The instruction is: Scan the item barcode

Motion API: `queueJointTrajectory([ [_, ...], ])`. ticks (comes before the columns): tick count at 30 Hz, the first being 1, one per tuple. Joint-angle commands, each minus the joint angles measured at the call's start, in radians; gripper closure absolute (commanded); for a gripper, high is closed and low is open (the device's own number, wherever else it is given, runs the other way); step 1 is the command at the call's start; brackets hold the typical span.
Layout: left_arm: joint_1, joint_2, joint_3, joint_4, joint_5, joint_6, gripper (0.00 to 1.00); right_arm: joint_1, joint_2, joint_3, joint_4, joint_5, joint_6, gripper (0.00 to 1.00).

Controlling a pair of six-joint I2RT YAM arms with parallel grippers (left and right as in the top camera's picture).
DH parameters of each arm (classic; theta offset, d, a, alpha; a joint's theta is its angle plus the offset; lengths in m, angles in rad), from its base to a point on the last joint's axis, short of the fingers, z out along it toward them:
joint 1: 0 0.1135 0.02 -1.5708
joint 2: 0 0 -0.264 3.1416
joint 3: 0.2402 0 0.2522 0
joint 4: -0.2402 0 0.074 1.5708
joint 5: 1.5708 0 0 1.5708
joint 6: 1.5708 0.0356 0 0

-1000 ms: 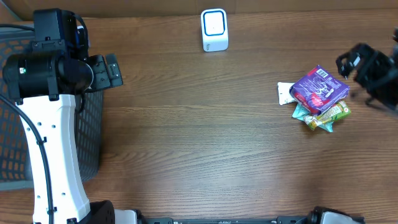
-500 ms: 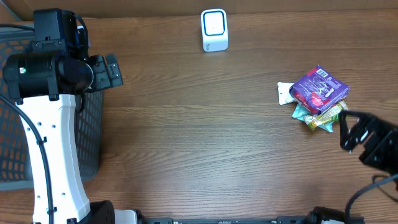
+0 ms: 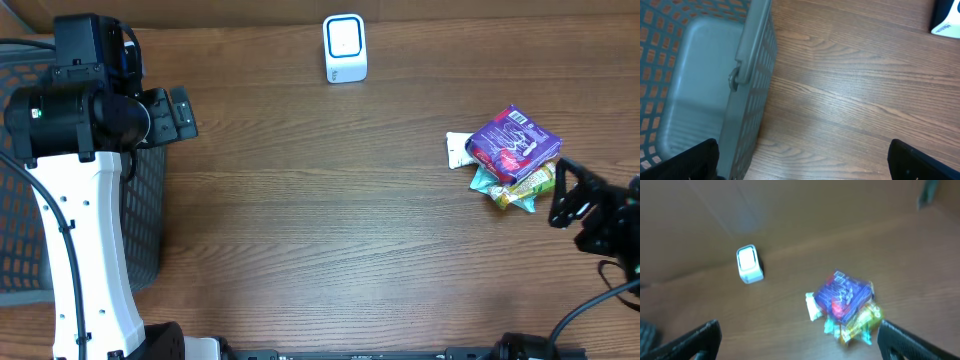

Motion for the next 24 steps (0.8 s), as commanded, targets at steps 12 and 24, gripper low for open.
queueJointTrajectory([
  [12, -0.002, -0.003, 0.021, -0.002, 0.005, -0.003, 0.00, 0.110, -0.570, -0.940, 0.739, 0.138, -0.055, 0.00],
  [24, -0.002, -0.003, 0.021, -0.002, 0.005, -0.003, 0.01, 0.200, -0.770, -1.381, 1.137, 0.150, -0.055, 0.00],
])
